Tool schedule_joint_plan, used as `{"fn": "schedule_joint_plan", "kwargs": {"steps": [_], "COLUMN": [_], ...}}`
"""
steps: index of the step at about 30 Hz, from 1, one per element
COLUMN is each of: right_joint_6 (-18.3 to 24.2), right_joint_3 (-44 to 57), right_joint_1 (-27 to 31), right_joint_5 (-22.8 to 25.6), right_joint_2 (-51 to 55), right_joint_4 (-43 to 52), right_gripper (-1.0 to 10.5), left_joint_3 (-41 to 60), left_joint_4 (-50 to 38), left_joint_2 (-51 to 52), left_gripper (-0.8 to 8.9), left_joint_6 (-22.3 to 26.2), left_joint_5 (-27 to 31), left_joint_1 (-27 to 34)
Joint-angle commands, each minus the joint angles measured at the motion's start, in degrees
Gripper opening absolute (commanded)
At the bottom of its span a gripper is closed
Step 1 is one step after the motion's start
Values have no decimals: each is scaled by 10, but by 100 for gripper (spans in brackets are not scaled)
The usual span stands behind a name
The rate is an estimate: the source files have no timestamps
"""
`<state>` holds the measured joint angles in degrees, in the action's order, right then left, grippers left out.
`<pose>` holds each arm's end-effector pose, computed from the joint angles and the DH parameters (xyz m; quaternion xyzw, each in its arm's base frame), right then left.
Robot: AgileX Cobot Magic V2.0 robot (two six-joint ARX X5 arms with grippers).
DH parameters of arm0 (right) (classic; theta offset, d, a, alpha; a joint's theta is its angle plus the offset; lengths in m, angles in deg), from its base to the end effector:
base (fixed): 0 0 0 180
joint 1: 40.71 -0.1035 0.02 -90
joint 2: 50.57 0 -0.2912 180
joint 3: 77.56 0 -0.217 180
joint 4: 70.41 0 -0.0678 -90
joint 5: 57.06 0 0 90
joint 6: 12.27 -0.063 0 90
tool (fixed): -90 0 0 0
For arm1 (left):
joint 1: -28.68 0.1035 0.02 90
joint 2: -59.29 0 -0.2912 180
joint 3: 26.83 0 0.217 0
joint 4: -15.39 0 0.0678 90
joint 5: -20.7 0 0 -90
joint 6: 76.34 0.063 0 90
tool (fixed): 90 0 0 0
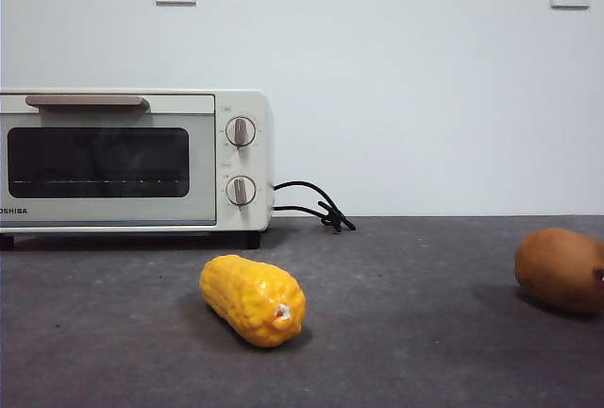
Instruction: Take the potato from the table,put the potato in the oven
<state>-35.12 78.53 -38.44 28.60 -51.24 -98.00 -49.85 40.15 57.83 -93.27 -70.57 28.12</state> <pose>0.0586 0.0024 0.1826 0.2001 0.0407 0.0102 0.9789 0.0613 -0.0020 0.1834 -0.1473 0.0300 -0.0117 0.9886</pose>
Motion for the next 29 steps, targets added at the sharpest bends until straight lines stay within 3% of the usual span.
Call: {"fn": "schedule_joint_plan", "kwargs": {"steps": [1,9,18,23,26,29], "right_joint_6": [-16,-10,-9,24,62,72], "right_joint_3": [-42,-169,-323,-410,-454,-487], "right_joint_1": [0,0,0,0,0,0], "right_joint_5": [-11,-32,-83,-86,-125,-170], "right_joint_2": [1,-21,-130,-216,-261,-301], "right_joint_4": [7,-37,-168,-246,-264,-264], "right_gripper": [-1,-1,-3,-3,-2,-2], "left_joint_3": [-34,-164,-322,-406,-453,-492], "left_joint_4": [-6,7,115,163,183,187], "left_joint_2": [-9,-70,-240,-356,-418,-474], "left_gripper": [-6,-6,-6,-6,-6,-6], "left_joint_6": [-22,-22,-19,8,31,61], "left_joint_5": [-7,-22,-28,-92,-151,-227], "left_joint_1": [-1,-1,-1,-1,-1,-1]}}
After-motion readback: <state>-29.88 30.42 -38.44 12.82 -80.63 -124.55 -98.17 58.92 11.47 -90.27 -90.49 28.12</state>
